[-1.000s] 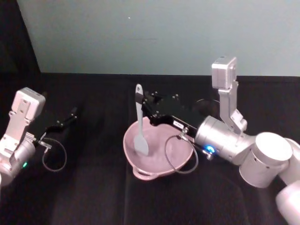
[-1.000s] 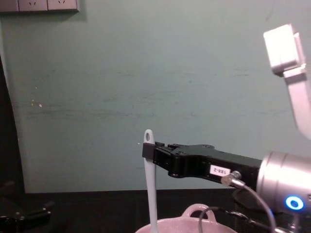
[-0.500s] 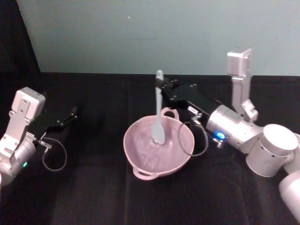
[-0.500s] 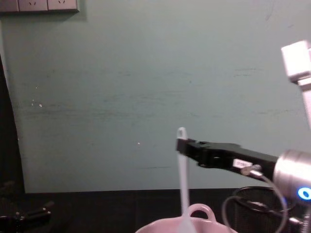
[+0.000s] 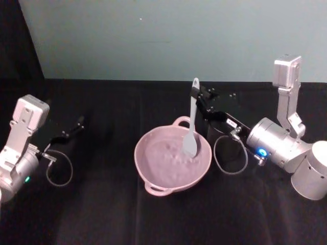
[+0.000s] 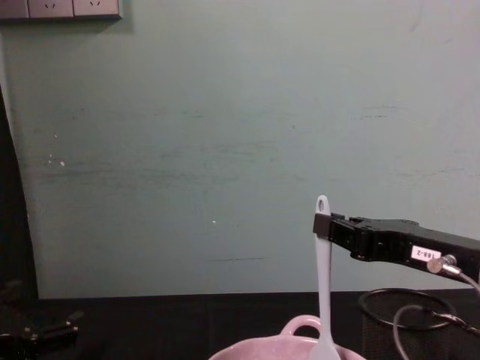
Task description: Use the one hand to pick up the spoon and stir the clear water in the bowl.
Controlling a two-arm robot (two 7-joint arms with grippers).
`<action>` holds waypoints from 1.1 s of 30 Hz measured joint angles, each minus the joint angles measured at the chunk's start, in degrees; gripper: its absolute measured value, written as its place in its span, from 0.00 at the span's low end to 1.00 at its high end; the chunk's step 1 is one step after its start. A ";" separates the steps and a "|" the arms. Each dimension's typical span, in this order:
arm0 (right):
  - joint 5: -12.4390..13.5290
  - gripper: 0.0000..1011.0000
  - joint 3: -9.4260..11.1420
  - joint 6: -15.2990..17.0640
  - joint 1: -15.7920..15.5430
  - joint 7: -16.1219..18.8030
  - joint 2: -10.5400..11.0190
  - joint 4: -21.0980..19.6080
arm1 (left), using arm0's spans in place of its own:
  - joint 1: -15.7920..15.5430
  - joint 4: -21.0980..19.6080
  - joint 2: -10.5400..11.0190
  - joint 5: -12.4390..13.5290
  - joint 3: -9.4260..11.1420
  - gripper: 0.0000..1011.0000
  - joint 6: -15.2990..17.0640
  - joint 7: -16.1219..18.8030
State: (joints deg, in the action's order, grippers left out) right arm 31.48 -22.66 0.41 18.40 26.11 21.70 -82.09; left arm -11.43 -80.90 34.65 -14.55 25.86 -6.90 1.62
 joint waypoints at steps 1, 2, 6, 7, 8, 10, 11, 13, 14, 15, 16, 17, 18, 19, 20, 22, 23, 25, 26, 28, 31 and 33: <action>-0.05 0.12 -0.05 0.18 -0.17 0.01 0.15 -0.35 | 0.00 0.00 0.00 0.00 0.00 1.00 0.00 0.00; -0.09 0.12 -0.10 0.29 -0.32 0.03 0.26 -0.64 | 0.00 0.00 0.00 0.00 0.00 1.00 0.00 0.00; -0.27 0.12 -0.71 1.08 -1.16 0.41 0.76 -2.64 | 0.00 0.00 0.00 0.00 0.00 1.00 0.00 0.00; -0.34 0.12 -1.07 1.24 -1.42 0.52 0.83 -3.32 | 0.00 0.00 0.00 0.00 0.00 1.00 0.00 0.00; -0.37 0.12 -1.28 1.33 -1.55 0.58 0.84 -3.70 | 0.00 0.00 0.00 0.00 0.00 1.00 0.00 0.00; -0.43 0.12 -1.70 1.48 -1.75 0.82 0.84 -4.37 | 0.00 0.00 0.00 0.00 0.00 1.00 0.00 0.00; -0.50 0.12 -2.22 1.55 -1.90 0.99 0.75 -4.97 | 0.00 0.00 0.00 0.00 0.00 1.00 0.00 0.00; -0.65 0.12 -3.03 1.63 -1.95 1.32 0.48 -5.54 | 0.00 0.00 0.00 0.00 0.00 1.00 0.00 0.00; -0.68 0.12 -3.36 1.64 -1.95 1.39 0.34 -5.63 | 0.00 0.00 0.00 0.00 0.00 1.00 0.00 0.00; -0.70 0.12 -3.64 1.64 -1.93 1.49 0.17 -5.67 | 0.00 0.00 0.00 0.00 0.00 1.00 0.00 0.00; -0.72 0.12 -3.93 1.65 -1.88 1.60 -0.01 -5.68 | 0.00 0.00 0.00 0.00 0.00 1.00 0.00 0.00; -0.77 0.12 -4.43 1.64 -1.68 1.81 -0.33 -5.66 | 0.00 0.00 0.00 0.00 0.00 1.00 0.00 0.00; -0.78 0.12 -4.63 1.63 -1.56 1.87 -0.47 -5.58 | 0.00 0.00 0.00 0.00 0.00 1.00 0.00 0.00; -0.81 0.12 -5.07 1.60 -1.19 2.03 -0.88 -5.13 | 0.00 0.00 0.00 0.00 0.00 1.00 0.00 0.00; -0.82 0.12 -5.29 1.58 -0.97 2.15 -1.12 -4.85 | 0.00 0.00 0.00 0.00 0.00 1.00 0.00 0.00; -0.83 0.12 -5.68 1.51 -0.48 2.30 -1.59 -4.20 | 0.00 0.00 0.00 0.00 0.00 1.00 0.00 0.00; -0.84 0.12 -5.98 1.40 0.03 2.42 -2.00 -3.48 | 0.00 0.00 0.00 0.00 0.00 1.00 0.00 0.00; -0.90 0.12 -6.41 1.11 1.17 2.72 -2.83 -1.88 | 0.00 0.00 0.00 0.00 0.00 1.00 0.00 0.00; -0.90 0.12 -6.53 1.01 1.60 2.81 -3.12 -1.21 | 0.00 0.00 0.00 0.00 0.00 1.00 0.00 0.00; -0.92 0.12 -6.83 0.67 2.99 3.17 -4.05 0.90 | 0.00 0.00 0.00 0.00 0.00 1.00 0.00 0.00; -0.94 0.12 -7.01 0.37 4.39 3.48 -4.87 3.13 | 0.00 0.00 0.00 0.00 0.00 1.00 0.00 0.00; -1.07 0.12 -6.95 0.01 5.96 3.57 -5.62 5.69 | 0.00 0.00 0.00 0.00 0.00 1.00 0.00 0.00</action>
State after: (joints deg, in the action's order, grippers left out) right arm 30.41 -29.61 0.42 24.36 29.68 16.08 -76.41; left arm -11.43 -80.90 34.65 -14.55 25.86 -6.91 1.62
